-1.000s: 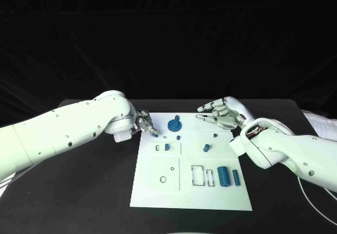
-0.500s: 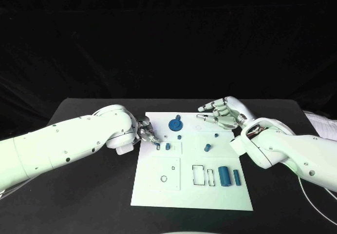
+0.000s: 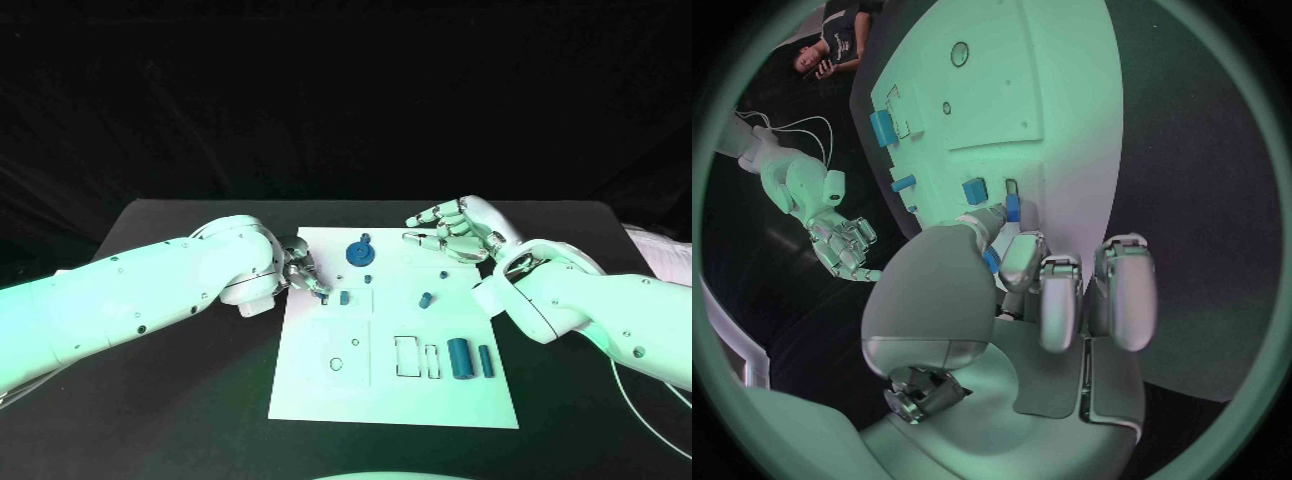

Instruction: Assemble the parts on the task board

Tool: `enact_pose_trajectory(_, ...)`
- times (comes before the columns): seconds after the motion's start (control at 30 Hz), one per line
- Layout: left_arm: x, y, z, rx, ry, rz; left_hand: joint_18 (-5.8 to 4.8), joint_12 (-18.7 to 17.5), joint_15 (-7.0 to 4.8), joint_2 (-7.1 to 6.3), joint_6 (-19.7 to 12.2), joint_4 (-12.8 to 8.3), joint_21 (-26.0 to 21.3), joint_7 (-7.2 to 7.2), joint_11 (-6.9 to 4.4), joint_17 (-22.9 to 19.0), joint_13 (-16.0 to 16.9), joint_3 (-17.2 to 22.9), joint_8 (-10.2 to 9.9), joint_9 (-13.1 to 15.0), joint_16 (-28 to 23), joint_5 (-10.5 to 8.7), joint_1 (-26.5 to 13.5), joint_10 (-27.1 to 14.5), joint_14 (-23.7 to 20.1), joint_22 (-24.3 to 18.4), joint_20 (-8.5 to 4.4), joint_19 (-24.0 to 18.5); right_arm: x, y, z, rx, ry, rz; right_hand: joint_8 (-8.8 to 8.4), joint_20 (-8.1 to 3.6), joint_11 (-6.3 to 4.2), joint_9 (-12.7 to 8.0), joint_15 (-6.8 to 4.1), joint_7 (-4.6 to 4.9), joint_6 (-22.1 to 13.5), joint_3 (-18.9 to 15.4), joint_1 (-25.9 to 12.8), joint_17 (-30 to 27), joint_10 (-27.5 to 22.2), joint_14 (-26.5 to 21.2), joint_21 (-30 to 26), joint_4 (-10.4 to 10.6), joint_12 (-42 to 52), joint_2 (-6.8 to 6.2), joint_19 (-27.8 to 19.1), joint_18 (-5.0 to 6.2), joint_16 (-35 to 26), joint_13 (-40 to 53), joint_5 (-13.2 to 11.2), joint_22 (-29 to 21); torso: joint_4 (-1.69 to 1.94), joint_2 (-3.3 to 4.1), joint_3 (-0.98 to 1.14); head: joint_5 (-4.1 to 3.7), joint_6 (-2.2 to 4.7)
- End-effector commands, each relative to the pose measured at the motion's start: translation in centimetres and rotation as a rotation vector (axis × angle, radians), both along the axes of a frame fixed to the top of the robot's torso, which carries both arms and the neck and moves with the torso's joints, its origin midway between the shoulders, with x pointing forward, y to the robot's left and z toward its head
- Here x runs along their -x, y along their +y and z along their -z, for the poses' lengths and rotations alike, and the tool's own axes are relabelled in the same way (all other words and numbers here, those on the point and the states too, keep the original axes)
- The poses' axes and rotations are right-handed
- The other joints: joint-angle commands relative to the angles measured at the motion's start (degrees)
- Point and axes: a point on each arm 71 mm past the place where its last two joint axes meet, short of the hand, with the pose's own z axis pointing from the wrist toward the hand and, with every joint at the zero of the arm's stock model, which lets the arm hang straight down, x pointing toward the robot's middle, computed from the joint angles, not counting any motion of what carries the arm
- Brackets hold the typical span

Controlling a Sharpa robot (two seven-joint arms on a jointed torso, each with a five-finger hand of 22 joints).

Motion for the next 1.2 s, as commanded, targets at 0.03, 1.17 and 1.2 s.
enact_pose_trajectory(0.03,0.14,-0.08,0.45,-0.046,0.015,0.022,-0.49,0.2,0.07,0.62,0.4,-3.5,0.2,-0.65,-0.01,15.1,0.0,3.9,0.2,0.1,0.2,-0.32,0.2,0.2,6.0,9.4,-0.16,2.1,0.07,0.16,0.05,0.004,0.003,-0.015,0.0,0.07,-0.46,0.1,-0.51,-0.01,0.0,-0.4,-0.4,0.4,0.1,2.9,-0.3,0.1,0.2,0.21,-0.3,0.58,-0.4,0.0,0.4,4.6,-0.08,0.02,-0.02,0.03,-0.1)
enact_pose_trajectory(1.17,0.82,-0.32,1.3,-0.084,0.067,0.07,-0.5,-0.4,-0.11,-0.31,0.3,-4.6,0.2,-0.84,-0.22,15.1,-0.8,6.8,1.3,1.1,0.2,-0.6,-0.3,0.0,6.0,9.5,-0.35,2.1,0.11,0.07,0.09,0.003,0.004,-0.014,0.0,0.07,-0.45,0.1,-0.51,-0.01,0.0,-0.4,-0.5,0.4,0.1,2.9,-0.4,0.1,0.1,0.25,-0.3,0.6,-0.4,-0.1,0.4,4.6,0.0,-0.04,0.0,0.14,-0.2)
enact_pose_trajectory(1.2,0.79,-0.36,1.31,-0.084,0.067,0.069,-0.5,-0.5,-0.11,-0.28,0.3,-4.5,0.2,-0.84,-0.21,15.1,-0.9,6.9,1.4,1.2,0.2,-0.61,-0.5,0.0,6.0,9.5,-0.36,2.1,0.11,0.07,0.09,0.002,0.004,-0.014,0.0,0.07,-0.45,0.1,-0.51,-0.01,0.0,-0.4,-0.5,0.4,0.1,2.9,-0.4,0.1,0.1,0.25,-0.3,0.6,-0.4,-0.1,0.4,4.6,0.0,-0.04,0.01,0.14,-0.21)
